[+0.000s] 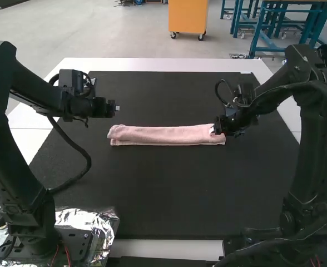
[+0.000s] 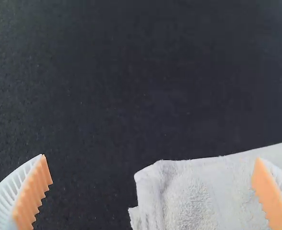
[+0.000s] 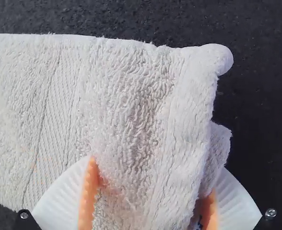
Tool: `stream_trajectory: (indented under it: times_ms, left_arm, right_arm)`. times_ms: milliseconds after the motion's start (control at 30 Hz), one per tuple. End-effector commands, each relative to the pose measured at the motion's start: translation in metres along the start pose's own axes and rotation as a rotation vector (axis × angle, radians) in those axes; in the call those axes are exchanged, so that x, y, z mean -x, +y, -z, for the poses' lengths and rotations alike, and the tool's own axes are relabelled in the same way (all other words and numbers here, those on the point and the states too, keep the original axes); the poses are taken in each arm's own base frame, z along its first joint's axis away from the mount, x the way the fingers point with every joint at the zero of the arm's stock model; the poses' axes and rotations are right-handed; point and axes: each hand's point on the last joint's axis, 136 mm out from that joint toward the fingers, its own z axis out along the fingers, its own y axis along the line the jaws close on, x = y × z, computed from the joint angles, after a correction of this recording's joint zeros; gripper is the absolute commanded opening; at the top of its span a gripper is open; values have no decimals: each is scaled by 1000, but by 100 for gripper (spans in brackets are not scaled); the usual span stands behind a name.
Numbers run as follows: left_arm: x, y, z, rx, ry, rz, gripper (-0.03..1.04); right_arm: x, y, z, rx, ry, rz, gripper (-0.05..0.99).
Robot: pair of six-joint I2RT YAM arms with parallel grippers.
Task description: Fold the towel.
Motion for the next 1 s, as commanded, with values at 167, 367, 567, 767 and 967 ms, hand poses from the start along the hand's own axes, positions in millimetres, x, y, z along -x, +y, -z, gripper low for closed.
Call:
stream_trajectory:
  times_ms: [167,367,567,767,967]
  left_arm:
    - [17,0,3,-1,-45,1,97]
    - [28,1,4,4,-73,-6,97]
    - [26,-5,1,29,-74,-24,97]
    - [23,-11,1,17,-68,-24,97]
    - [20,-9,2,20,-64,-11,97]
  right_arm:
    - [26,-5,28,42,-62,-14,-2]
    - [87,-8,93,9,-256,-2,-2]
    - [81,59,72,109,-209,52,-2]
    - [68,106,40,160,-149,107,-2]
    - [63,142,19,203,-115,163,-2]
